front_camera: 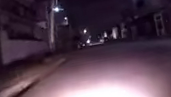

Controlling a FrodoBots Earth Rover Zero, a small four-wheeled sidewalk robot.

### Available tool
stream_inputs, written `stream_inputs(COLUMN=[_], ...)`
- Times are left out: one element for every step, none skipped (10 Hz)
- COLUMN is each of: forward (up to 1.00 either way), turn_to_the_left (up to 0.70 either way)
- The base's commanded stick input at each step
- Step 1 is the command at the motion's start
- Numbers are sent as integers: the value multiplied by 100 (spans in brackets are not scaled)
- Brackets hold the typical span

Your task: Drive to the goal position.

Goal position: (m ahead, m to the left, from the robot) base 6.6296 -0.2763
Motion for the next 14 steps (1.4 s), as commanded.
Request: stream_inputs(forward=[50, 50, 50, 50, 50, 50, 50, 50, 50, 50, 50, 50, 50, 50], turn_to_the_left=[0, 0, 0, 0, 0, 0, 0, 0, 0, 0, 0, 0, 0, 0])
